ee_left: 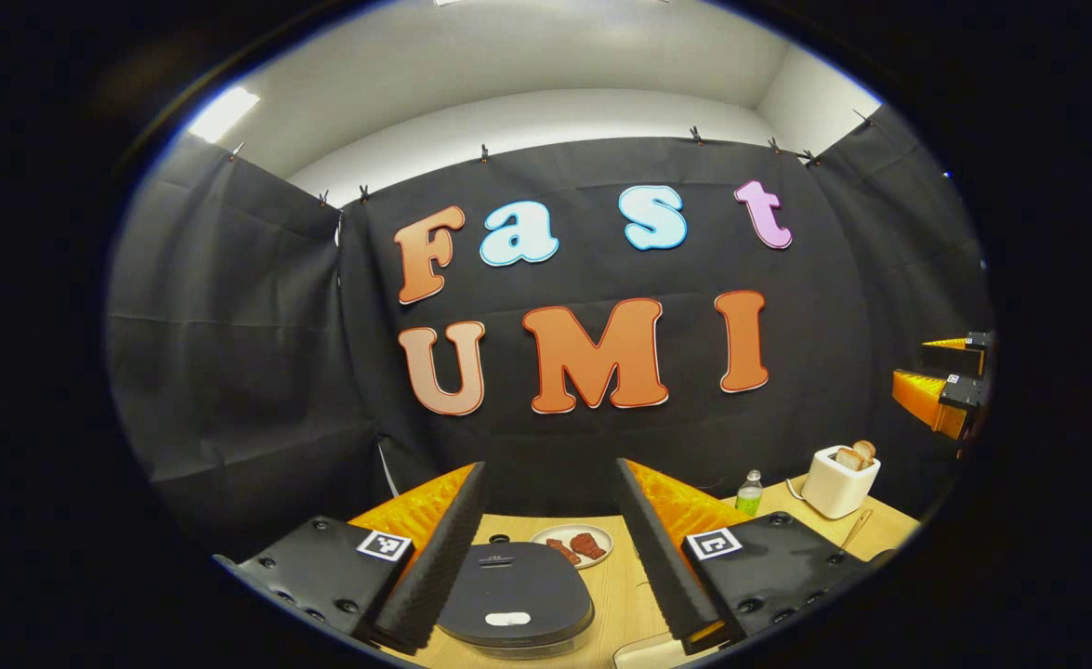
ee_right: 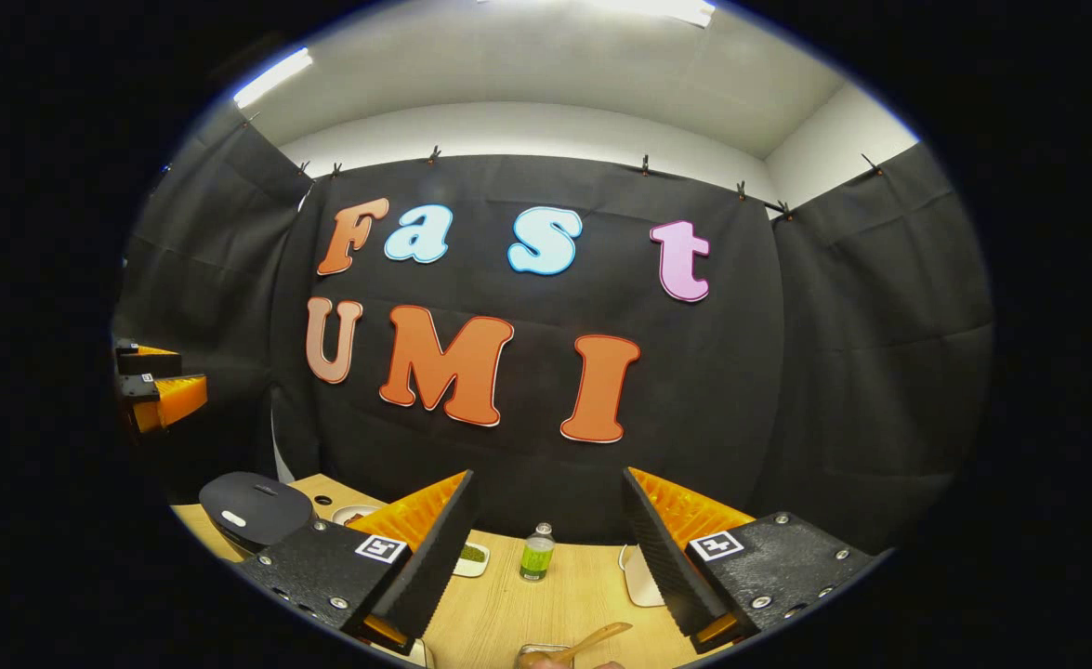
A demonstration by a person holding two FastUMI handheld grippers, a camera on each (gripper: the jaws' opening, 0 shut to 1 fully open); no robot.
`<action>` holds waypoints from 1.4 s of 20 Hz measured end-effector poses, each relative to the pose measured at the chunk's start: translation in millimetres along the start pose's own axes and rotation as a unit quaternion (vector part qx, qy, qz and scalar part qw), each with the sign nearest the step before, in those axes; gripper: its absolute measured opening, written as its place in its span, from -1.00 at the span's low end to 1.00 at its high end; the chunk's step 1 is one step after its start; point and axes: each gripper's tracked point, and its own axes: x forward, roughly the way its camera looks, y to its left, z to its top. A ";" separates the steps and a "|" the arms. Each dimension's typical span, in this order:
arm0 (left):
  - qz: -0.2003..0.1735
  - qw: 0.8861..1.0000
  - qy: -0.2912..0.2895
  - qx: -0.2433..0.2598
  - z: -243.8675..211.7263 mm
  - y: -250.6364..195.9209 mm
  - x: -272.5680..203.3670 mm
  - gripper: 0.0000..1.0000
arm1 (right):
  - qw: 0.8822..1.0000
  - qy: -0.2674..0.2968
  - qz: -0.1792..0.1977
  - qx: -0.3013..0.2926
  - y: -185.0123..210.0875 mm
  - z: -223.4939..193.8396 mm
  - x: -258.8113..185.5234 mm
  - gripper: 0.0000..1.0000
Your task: Close the left gripper, press the button to open the rice cooker; take a wooden spoon from the chopstick holder with the right hand, scoop a spoonful of rice and pour it into the rice cooker, then put the wooden spoon back into the chopstick holder.
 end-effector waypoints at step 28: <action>-0.032 0.821 0.546 -0.164 -239.7 47.7 24.6 -0.95 | 0.997 0.071 -0.010 0.002 -9.7 -56.8 -14.0 0.90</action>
